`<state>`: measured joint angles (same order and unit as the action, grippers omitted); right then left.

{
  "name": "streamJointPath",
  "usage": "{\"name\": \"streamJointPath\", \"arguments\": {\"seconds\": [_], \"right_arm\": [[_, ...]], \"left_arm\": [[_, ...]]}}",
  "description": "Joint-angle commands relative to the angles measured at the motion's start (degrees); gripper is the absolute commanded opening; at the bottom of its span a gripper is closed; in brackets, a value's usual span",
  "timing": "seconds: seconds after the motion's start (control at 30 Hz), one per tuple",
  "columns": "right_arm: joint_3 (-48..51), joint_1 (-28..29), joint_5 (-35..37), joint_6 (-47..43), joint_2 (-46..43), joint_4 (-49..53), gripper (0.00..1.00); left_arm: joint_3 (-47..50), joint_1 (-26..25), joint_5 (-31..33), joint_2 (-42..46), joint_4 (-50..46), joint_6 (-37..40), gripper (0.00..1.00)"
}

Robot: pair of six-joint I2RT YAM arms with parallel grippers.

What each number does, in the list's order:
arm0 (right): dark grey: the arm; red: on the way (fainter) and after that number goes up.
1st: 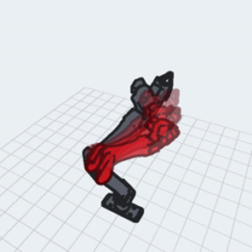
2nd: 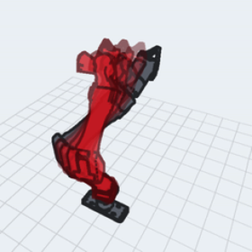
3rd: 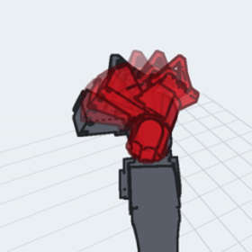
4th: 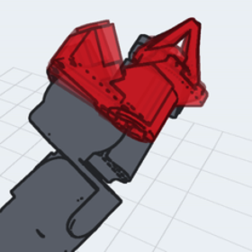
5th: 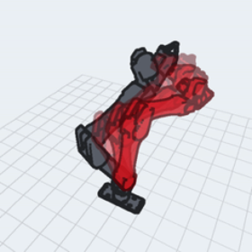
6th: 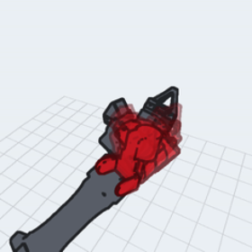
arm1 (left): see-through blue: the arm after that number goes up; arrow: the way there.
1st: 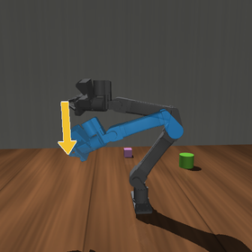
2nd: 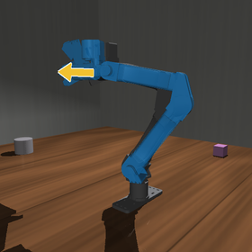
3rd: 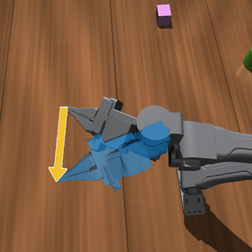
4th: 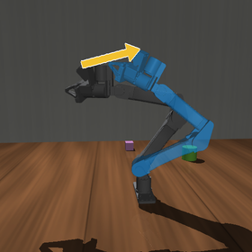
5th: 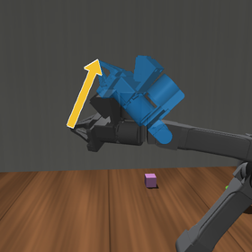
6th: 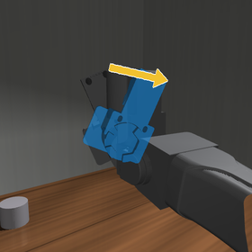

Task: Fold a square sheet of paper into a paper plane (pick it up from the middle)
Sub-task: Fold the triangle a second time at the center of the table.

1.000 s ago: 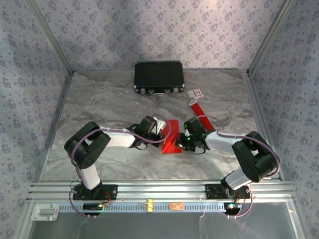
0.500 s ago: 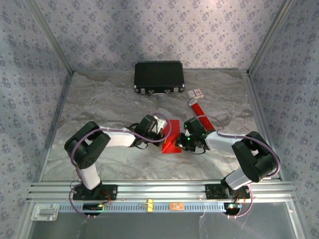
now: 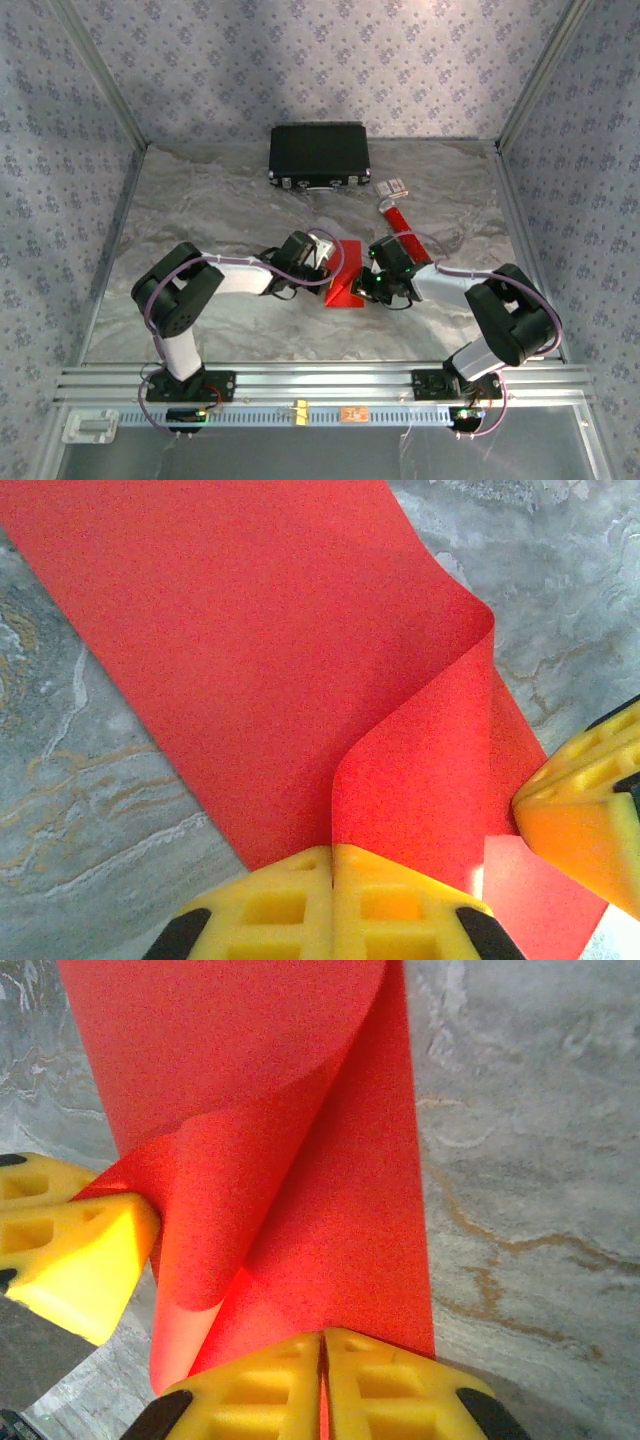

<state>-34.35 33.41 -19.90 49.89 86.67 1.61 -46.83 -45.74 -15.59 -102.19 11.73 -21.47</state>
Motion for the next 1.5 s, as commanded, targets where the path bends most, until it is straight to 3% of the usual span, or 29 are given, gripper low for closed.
{"name": "streamJointPath", "arguments": {"seconds": [0.0, 0.33, 0.53, 0.63, 0.93, 1.47], "right_arm": [[-0.19, 0.17, 1.60, -0.69, 0.69, 4.02, 0.11], [-0.46, -0.83, 0.89, 2.08, -3.27, -2.17, 0.12], [-1.24, -0.99, -1.88, 6.04, -2.72, -10.96, 0.00], [-2.38, -0.33, -2.84, 7.81, -0.35, -14.08, 0.00], [-3.89, 0.96, -3.66, 9.75, 4.86, -16.11, 0.00], [2.82, 0.54, -2.25, 10.24, 6.65, -17.44, 0.00]], "left_arm": [[-1.30, 0.30, 0.13, -1.28, -1.50, 0.47, 0.01], [-0.71, 0.33, -0.84, -0.82, -1.97, 0.66, 0.01], [-0.19, 0.38, -1.11, -0.54, -1.87, 0.44, 0.01], [-0.24, 0.37, -1.09, -0.64, -1.81, 0.47, 0.01], [-0.53, 0.34, -1.08, -1.08, -1.96, 0.46, 0.01], [-0.43, 0.33, -1.37, -1.10, -2.50, 0.64, 0.01]]}}
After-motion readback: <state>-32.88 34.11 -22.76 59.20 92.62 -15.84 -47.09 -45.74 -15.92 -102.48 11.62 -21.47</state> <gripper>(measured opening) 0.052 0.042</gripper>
